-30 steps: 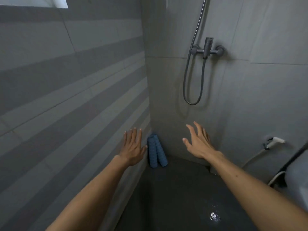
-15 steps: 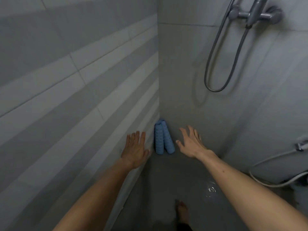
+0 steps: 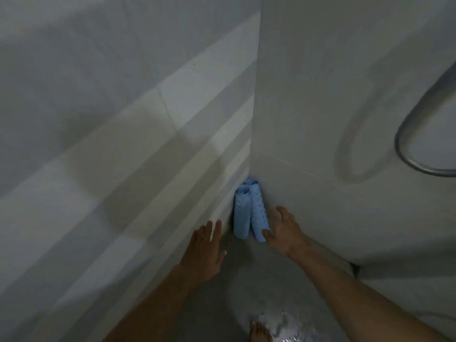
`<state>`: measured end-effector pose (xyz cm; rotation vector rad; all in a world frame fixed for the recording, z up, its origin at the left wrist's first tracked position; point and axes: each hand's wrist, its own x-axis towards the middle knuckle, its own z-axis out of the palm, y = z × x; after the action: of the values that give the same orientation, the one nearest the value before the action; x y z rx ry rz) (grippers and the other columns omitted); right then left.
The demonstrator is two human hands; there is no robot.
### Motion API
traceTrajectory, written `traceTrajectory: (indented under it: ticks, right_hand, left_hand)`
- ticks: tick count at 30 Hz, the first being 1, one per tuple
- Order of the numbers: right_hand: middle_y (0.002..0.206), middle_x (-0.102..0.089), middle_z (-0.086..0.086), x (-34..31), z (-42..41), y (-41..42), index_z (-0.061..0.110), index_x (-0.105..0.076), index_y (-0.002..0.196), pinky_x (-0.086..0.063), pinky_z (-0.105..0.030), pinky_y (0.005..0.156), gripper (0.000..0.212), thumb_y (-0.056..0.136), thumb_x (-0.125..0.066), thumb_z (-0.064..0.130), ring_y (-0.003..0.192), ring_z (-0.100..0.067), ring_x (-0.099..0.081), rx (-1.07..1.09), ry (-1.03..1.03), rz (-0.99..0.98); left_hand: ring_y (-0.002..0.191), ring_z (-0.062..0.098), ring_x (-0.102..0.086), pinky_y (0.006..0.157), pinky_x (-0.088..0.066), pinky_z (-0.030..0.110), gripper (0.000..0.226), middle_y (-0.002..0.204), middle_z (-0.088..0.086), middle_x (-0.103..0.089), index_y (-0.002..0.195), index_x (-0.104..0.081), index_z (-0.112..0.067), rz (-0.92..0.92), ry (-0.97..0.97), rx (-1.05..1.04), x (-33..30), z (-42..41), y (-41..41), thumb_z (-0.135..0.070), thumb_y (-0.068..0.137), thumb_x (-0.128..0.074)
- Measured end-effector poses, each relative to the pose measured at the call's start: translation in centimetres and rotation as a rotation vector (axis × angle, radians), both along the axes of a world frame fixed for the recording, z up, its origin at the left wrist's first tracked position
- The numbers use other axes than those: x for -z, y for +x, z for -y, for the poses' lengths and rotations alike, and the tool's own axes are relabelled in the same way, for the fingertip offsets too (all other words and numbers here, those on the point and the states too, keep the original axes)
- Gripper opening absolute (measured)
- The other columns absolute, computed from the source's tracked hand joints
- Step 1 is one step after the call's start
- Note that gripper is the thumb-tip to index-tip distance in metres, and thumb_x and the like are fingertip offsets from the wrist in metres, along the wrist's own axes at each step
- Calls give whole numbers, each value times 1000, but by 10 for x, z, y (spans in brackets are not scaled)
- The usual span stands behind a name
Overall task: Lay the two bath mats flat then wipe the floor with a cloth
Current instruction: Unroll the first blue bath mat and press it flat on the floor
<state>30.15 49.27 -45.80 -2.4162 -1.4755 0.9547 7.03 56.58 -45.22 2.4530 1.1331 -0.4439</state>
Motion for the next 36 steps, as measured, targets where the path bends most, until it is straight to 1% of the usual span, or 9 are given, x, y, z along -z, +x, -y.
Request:
traceTrajectory:
  ticks: [9, 14, 17, 20, 22, 26, 28, 31, 36]
  right_hand:
    - [142, -40, -19, 209, -133, 56, 5, -44, 140, -45, -47, 102, 59, 88, -59, 29, 125, -37, -47, -37, 30, -99]
    - [154, -34, -16, 285, -174, 59, 5, -35, 149, -32, -33, 108, 64, 91, -62, 12, 134, -33, -42, -28, 167, -66]
    - [159, -26, -15, 320, -188, 60, 7, -35, 150, -24, -31, 114, 66, 92, -64, 15, 142, -31, -33, -49, 269, -54]
    - [146, -40, -21, 340, -191, 60, 3, -52, 135, -32, -37, 109, 57, 84, -75, 17, 132, -34, -40, -13, 327, -113]
    - [122, -57, -24, 351, -188, 58, -3, -61, 118, -43, -41, 98, 42, 81, -76, 10, 111, -35, -54, -20, 391, -166]
    - [91, -68, -21, 351, -167, 47, -4, -69, 103, -34, -23, 70, 35, 73, -82, 10, 83, -34, -64, -103, 450, -128]
    - [87, -67, -20, 352, -148, 35, -1, -70, 110, -39, -26, 68, 46, 67, -84, 11, 76, -32, -64, -183, 490, -63]
    - [91, -66, -18, 357, -118, 18, 6, -66, 124, -54, -30, 67, 61, 68, -83, 21, 75, -31, -65, -172, 558, 4]
    - [119, -63, -16, 324, -65, -9, 17, -47, 143, -54, -40, 81, 73, 79, -78, 34, 102, -30, -63, -1, 419, -48]
  left_hand:
    - [150, 31, -4, 121, -1, 36, 74, 162, 16, 6, 153, 11, -5, -96, 89, 125, 176, -113, 105, -28, 103, -39]
    - [148, 33, -11, 121, -8, 38, 76, 161, 19, -2, 152, 6, 0, -108, 154, 232, 236, -158, 147, -20, 99, -45]
    - [148, 31, -12, 121, -10, 35, 80, 161, 18, -7, 152, 3, 1, -103, 143, 228, 260, -177, 159, -16, 97, -53]
    - [145, 30, -20, 120, -19, 37, 73, 157, 16, -20, 153, -12, -3, -24, 78, 238, 285, -186, 161, -13, 95, -55]
    - [137, 34, -34, 114, -30, 42, 58, 149, 18, -37, 148, -32, -2, 83, 97, 253, 297, -184, 155, -11, 94, -53]
    - [99, 43, -62, 85, -53, 48, 35, 108, 25, -64, 108, -67, 6, 250, 360, 409, 309, -176, 127, -11, 86, -46]
    - [105, 43, -61, 91, -50, 51, 30, 114, 23, -64, 106, -68, 4, 261, 442, 502, 312, -169, 110, -5, 78, -62]
    - [118, 47, -54, 98, -45, 59, 48, 131, 26, -56, 115, -66, 5, 265, 370, 499, 312, -148, 88, -3, 69, -79]
    - [123, 44, -53, 104, -41, 58, 30, 137, 25, -52, 97, -68, 8, 340, 280, 456, 291, -105, 62, -14, 76, -63]
